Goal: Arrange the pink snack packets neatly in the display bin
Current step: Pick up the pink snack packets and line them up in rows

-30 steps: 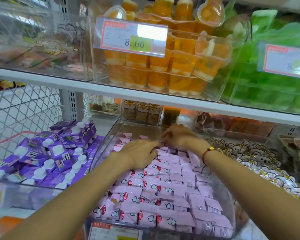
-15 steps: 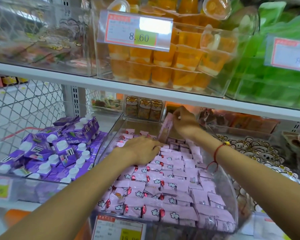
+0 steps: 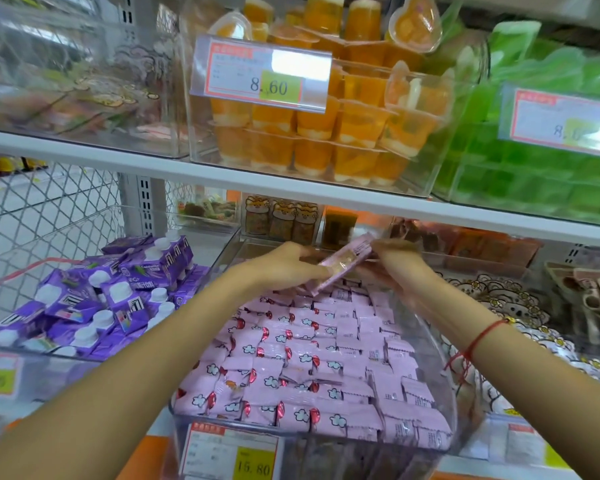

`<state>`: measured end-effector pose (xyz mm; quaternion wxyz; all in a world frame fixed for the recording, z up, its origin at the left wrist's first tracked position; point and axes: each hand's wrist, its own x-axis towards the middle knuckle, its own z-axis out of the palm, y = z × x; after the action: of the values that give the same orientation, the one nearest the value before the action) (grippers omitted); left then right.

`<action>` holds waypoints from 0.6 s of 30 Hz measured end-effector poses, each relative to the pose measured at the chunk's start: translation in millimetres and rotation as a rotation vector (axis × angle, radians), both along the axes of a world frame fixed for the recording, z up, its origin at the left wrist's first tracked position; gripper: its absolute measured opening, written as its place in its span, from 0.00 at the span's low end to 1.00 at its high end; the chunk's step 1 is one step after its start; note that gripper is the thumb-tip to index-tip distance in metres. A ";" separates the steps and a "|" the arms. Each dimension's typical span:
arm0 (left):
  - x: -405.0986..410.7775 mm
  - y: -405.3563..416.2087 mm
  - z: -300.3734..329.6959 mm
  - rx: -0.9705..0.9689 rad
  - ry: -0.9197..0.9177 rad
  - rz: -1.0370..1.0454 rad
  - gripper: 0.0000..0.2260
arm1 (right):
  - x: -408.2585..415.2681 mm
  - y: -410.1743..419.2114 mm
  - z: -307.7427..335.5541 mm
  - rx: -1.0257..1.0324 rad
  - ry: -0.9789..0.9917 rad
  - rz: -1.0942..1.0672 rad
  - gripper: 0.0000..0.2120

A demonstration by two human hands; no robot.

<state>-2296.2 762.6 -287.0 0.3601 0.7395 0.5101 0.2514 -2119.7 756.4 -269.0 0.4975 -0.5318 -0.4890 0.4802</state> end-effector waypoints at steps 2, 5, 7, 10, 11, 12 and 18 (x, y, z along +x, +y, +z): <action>-4.9 2.4 1.2 -0.065 -0.052 0.051 0.19 | 2.8 -2.1 0.9 0.032 -0.261 -0.005 0.14; -8.6 0.2 4.0 -0.228 -0.293 0.161 0.16 | 7.4 -8.9 -1.1 0.316 -0.672 0.063 0.21; -7.6 -0.8 3.9 -0.240 -0.326 0.209 0.14 | 5.8 -16.2 -4.1 0.482 -0.884 0.160 0.29; -3.9 -4.1 5.6 -0.234 -0.317 0.253 0.15 | 5.4 -16.0 -9.4 0.666 -1.060 0.207 0.24; -2.7 -5.4 6.8 -0.247 -0.299 0.248 0.16 | 5.4 -16.6 -9.0 0.670 -1.048 0.220 0.21; -1.7 -6.9 7.9 -0.254 -0.284 0.234 0.19 | 6.2 -16.9 -9.2 0.647 -1.002 0.235 0.19; 3.1 -5.6 1.4 0.013 -0.179 0.218 0.19 | 14.8 -20.1 -13.5 0.367 -0.587 0.284 0.11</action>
<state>-2293.1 757.0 -285.6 0.3700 0.6567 0.5516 0.3572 -2104.9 736.3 -282.5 0.3514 -0.4757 -0.7577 0.2760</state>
